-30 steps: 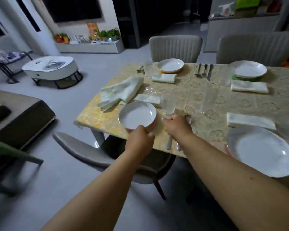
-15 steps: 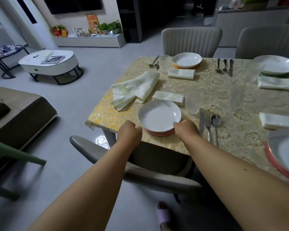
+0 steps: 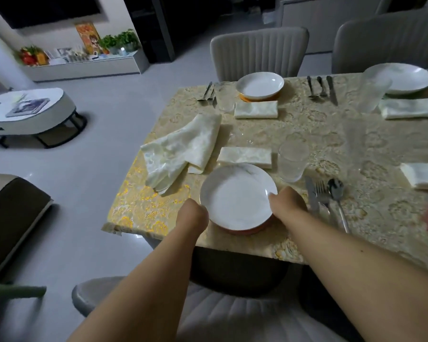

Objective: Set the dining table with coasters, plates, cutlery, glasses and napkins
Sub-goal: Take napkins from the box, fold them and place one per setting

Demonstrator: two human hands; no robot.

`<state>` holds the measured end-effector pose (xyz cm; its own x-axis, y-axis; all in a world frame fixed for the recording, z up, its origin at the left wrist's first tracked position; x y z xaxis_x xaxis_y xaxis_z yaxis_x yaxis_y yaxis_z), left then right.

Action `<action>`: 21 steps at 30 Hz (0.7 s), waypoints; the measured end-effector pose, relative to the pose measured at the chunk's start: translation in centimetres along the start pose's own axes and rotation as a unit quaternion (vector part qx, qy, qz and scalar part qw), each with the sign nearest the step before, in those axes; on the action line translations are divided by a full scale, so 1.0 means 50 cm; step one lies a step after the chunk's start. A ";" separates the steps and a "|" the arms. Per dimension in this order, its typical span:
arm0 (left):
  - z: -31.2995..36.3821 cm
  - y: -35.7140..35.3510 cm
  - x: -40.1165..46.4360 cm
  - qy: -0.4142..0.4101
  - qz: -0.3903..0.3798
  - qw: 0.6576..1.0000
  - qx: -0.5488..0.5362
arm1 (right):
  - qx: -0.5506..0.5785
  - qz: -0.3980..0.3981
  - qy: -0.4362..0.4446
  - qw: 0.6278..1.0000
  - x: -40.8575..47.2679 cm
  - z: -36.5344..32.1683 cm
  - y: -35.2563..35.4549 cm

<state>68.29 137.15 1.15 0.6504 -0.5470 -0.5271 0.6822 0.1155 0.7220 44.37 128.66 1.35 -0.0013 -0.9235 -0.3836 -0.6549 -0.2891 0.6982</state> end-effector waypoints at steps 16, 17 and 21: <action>0.074 -0.036 0.088 -0.038 -0.017 0.996 0.083 | 0.026 0.019 -0.105 0.994 0.030 0.009 -0.039; 0.078 -0.040 0.089 -0.044 -0.024 0.994 0.099 | 0.022 0.007 -0.099 0.995 0.031 0.009 -0.043; 0.083 -0.049 0.093 -0.071 -0.051 0.985 0.150 | -0.009 -0.014 -0.086 0.996 0.024 0.016 -0.050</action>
<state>68.25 130.91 -1.19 0.5155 -0.6566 -0.5506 0.5978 -0.1848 0.7801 45.40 128.50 -1.35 -0.1129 -0.8588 -0.4996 -0.6422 -0.3206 0.6962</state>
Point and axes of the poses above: each hand's wrist, its own x-axis towards the middle knuckle, its own y-axis out of the back of the hand, z = x × y, the point moved 6 cm from there along x, towards the middle knuckle, and after that the axes turned 9 degrees about y, right-handed, at the moved point
